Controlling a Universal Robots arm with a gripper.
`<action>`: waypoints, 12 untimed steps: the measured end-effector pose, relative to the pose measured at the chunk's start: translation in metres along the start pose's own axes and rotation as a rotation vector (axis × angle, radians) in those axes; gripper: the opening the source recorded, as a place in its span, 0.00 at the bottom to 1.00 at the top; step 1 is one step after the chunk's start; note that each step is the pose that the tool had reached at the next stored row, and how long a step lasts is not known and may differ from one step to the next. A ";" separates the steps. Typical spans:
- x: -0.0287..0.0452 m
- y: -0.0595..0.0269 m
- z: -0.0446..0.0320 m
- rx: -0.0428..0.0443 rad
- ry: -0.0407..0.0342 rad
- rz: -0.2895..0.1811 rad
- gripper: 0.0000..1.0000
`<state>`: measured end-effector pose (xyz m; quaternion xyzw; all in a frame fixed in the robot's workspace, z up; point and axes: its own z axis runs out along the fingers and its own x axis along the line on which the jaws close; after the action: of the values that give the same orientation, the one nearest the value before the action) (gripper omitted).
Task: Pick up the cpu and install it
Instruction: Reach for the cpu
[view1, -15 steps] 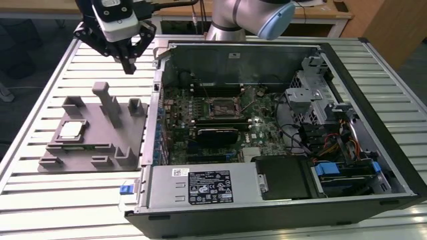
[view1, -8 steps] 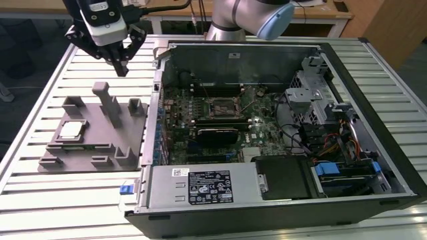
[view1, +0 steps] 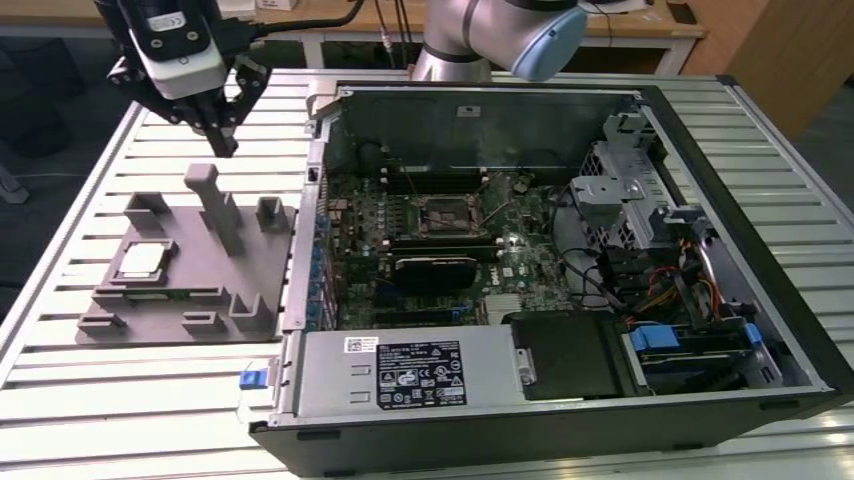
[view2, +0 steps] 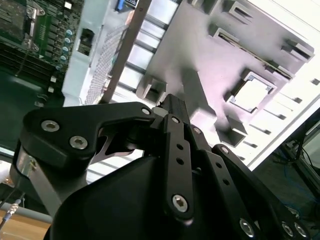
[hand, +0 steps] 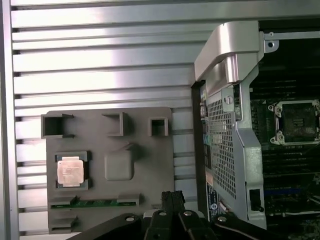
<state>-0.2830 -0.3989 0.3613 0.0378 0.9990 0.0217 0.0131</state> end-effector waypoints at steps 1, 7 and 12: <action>0.0027 -0.0002 0.0007 0.0000 0.0001 0.000 0.11; 0.0200 -0.0014 0.0048 -0.0001 0.0000 0.000 0.11; 0.0358 -0.0025 0.0081 0.0000 0.0000 0.000 0.11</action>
<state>-0.3187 -0.3983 0.3522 0.0379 0.9990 0.0217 0.0131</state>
